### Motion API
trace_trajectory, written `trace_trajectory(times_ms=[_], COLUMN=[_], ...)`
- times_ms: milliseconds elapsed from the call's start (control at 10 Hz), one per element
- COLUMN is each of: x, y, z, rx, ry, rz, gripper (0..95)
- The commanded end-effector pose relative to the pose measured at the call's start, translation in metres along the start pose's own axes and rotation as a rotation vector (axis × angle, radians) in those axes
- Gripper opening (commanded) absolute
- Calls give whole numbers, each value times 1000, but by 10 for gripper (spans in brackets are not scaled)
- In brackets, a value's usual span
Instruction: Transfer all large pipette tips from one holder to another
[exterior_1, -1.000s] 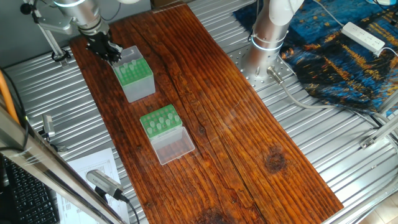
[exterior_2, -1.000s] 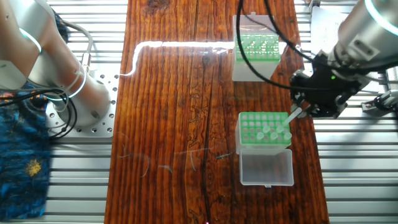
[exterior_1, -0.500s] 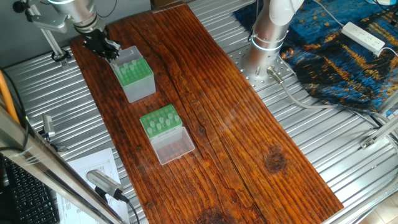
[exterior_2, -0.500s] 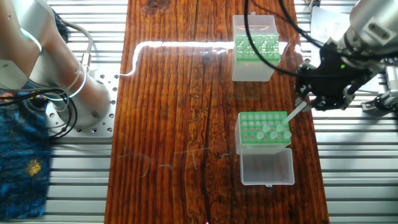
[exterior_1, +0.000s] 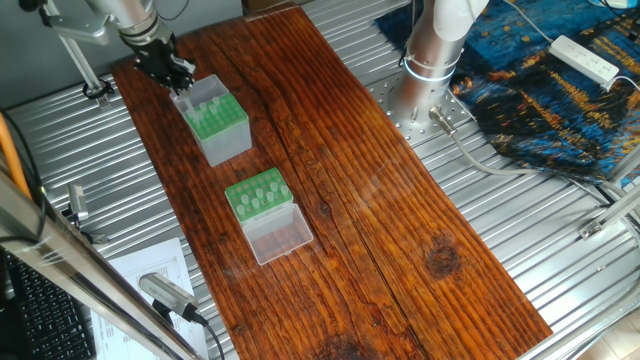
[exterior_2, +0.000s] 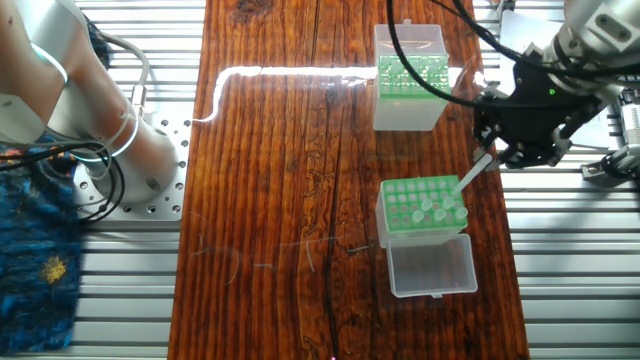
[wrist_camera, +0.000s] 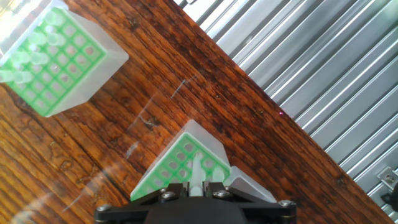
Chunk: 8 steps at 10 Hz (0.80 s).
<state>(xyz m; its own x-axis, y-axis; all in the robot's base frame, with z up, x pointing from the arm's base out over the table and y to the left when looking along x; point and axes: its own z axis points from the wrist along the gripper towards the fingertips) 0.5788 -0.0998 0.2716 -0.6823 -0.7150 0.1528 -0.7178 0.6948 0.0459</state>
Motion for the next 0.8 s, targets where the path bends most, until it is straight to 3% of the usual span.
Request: trace_trajectory(times_ms=[100,500,800], x=[-1,-9,-23], y=[1,19,33], z=[-5,-32,-51], rx=[-1,8,5], ry=[2,11,-15], rz=[-3,11,46], gripper=[0,0,0])
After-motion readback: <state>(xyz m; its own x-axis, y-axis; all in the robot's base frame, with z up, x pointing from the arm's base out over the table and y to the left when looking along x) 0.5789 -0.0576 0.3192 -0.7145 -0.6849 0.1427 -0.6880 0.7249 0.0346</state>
